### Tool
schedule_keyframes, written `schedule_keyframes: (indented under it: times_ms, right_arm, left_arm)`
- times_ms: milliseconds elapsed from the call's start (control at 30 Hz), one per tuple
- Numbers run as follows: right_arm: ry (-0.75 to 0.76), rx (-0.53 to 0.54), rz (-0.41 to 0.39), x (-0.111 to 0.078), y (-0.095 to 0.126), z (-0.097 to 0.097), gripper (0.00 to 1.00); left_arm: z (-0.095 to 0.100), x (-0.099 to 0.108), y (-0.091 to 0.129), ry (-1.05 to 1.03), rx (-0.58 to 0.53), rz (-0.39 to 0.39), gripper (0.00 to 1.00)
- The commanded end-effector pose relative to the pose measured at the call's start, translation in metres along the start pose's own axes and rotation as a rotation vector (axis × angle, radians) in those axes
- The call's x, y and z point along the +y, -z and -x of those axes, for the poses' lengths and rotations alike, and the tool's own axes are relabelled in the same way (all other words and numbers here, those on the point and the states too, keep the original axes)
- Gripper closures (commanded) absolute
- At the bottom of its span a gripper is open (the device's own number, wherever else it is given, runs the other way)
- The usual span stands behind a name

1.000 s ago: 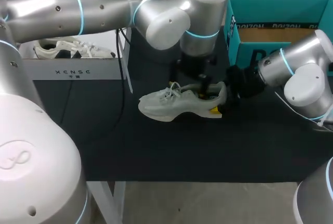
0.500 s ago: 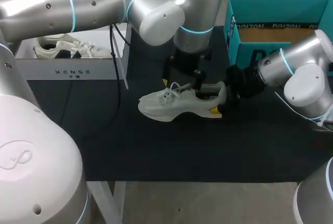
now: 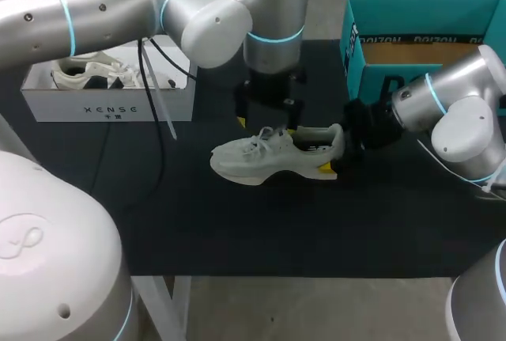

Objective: Take the shoe out of the shoebox, open the shoe tongue, remove and reinsert the insole, then place the shoe into the shoebox

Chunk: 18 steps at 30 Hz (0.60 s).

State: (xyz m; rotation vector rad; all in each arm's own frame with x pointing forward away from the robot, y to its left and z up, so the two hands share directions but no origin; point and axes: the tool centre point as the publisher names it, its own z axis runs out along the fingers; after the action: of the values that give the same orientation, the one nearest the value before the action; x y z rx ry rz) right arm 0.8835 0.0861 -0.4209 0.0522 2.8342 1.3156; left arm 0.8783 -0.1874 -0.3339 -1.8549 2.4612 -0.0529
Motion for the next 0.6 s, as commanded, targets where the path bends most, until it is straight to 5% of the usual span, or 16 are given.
schedule_keyframes:
  times_ms: [33, 67, 600]
  right_arm:
    - [0.001, -0.002, 0.0, 0.0, -0.002, 0.0, 1.0]
    - [0.001, -0.002, 0.0, 0.0, -0.002, 0.0, 1.0]
    - [0.001, -0.002, 0.0, 0.0, -0.002, 0.0, 1.0]
  left_arm:
    - [-0.002, 0.002, 0.001, -0.006, 0.011, -0.001, 0.8]
    - [-0.003, 0.002, 0.001, -0.009, 0.013, 0.001, 1.0]
    - [-0.016, 0.005, 0.003, -0.014, 0.188, 0.028, 1.0]
